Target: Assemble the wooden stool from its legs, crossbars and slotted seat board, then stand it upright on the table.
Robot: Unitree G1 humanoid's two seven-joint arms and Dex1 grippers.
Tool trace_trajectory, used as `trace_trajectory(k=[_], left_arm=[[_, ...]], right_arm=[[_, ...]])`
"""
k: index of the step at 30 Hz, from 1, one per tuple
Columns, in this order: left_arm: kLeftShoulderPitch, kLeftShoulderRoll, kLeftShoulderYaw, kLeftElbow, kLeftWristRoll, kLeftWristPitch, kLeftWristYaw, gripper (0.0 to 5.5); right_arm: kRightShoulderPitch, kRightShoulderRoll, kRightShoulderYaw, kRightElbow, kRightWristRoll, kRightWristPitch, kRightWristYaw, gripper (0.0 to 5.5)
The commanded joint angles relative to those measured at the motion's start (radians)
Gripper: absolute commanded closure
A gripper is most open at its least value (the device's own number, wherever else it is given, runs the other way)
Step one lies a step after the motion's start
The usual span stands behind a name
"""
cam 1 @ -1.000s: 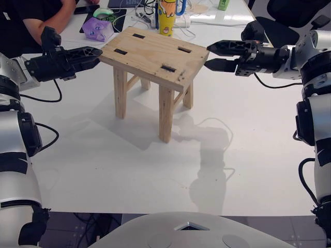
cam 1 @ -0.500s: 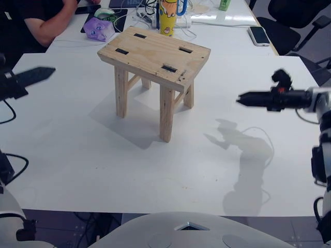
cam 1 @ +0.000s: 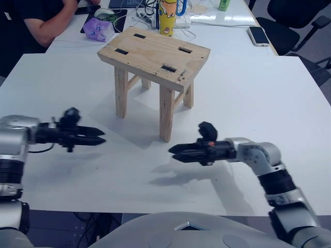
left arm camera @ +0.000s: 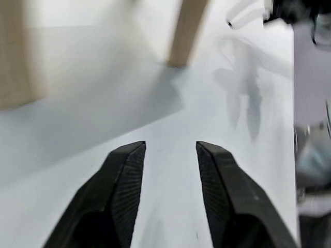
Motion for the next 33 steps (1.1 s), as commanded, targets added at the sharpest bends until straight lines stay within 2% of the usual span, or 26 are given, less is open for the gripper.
trace_trajectory(k=[1,8,10,19,26,33], left_arm=[[-0.077,-0.071,-0.079,0.066,0.111,-0.140,0.086,4.40],[-0.204,-0.171,-0.121,0.270,0.218,-0.348,0.197,5.45],[-0.233,-0.202,-0.129,0.311,0.235,-0.390,0.221,5.50],[-0.346,-0.320,-0.152,0.479,0.314,-0.522,0.345,5.50],[-0.465,-0.389,-0.162,0.742,0.428,-0.641,0.565,5.50],[-0.587,-0.443,-0.182,0.983,0.534,-0.720,0.774,5.50]], right_arm=[[-0.007,0.090,-0.016,-0.002,-0.076,-0.054,-0.182,4.19],[-0.029,0.093,0.051,0.066,-0.303,-0.230,-0.238,5.27],[-0.044,0.097,0.071,0.105,-0.377,-0.288,-0.258,5.48],[-0.160,0.066,0.121,0.353,-0.671,-0.558,-0.265,5.48],[-0.315,0.030,0.161,0.632,-0.893,-0.836,-0.237,5.48],[-0.499,0.050,0.169,0.988,-1.065,-1.097,-0.317,5.48]])
